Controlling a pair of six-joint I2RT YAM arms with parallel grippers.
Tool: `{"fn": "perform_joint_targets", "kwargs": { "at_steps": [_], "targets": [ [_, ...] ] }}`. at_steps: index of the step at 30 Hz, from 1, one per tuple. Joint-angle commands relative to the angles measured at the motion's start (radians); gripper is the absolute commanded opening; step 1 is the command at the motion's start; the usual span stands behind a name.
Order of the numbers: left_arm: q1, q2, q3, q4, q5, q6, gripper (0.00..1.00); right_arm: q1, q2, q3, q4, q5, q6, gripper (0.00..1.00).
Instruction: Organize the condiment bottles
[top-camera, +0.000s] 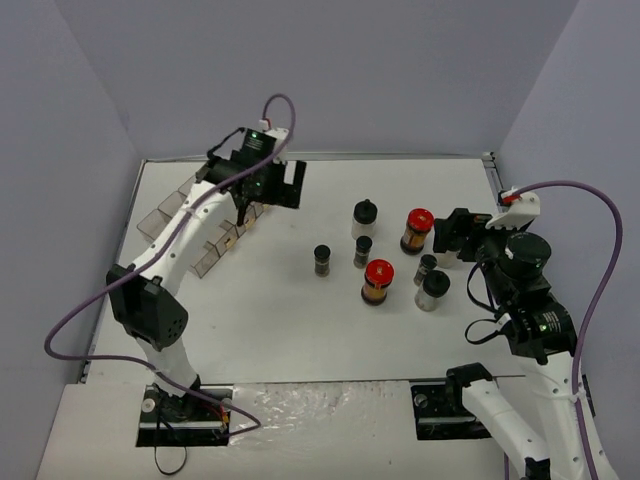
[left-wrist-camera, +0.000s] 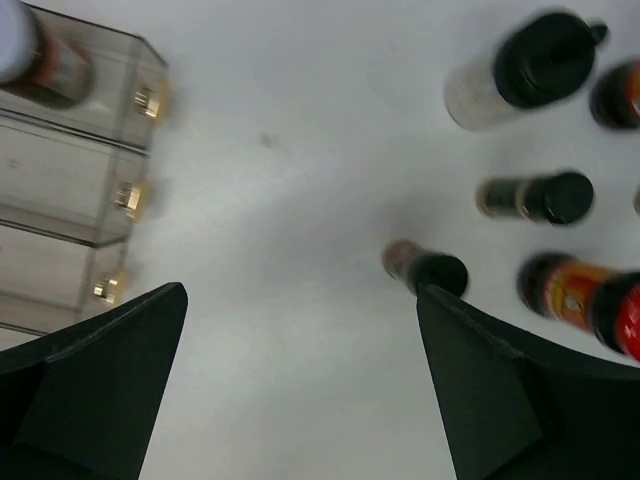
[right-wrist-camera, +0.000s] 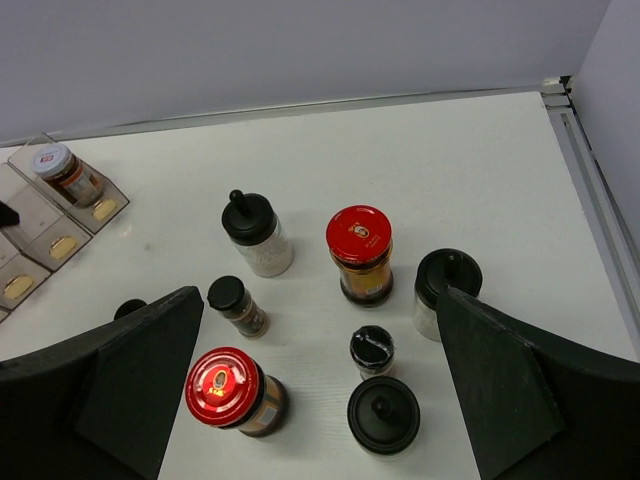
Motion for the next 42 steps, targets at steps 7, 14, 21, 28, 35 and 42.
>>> {"fn": "perform_joint_targets", "kwargs": {
  "at_steps": [7,14,21,28,35,42],
  "targets": [
    [-0.279,-0.04,-0.202,0.148,-0.144,-0.168,0.97,0.007,-0.023,-0.032,0.061,-0.065,-0.024,1.0],
    [-0.315,0.081,-0.165,0.152,-0.203,-0.168,0.96,0.007,-0.03,-0.034,0.06,-0.072,-0.02,1.0],
    [-0.315,0.165,-0.151,0.145,-0.225,-0.181,0.86,0.009,-0.028,-0.024,0.061,-0.074,-0.021,1.0],
    [-0.314,0.17,-0.122,0.149,-0.239,-0.18,0.36,0.007,-0.032,-0.023,0.061,-0.069,-0.018,1.0],
    [-0.309,0.129,-0.122,0.143,-0.243,-0.166,0.0,0.007,-0.026,-0.016,0.059,-0.069,-0.021,1.0],
    [-0.176,0.008,-0.119,0.075,-0.208,-0.157,0.0,0.007,0.006,0.009,0.062,-0.082,-0.035,1.0]
  ]
}}
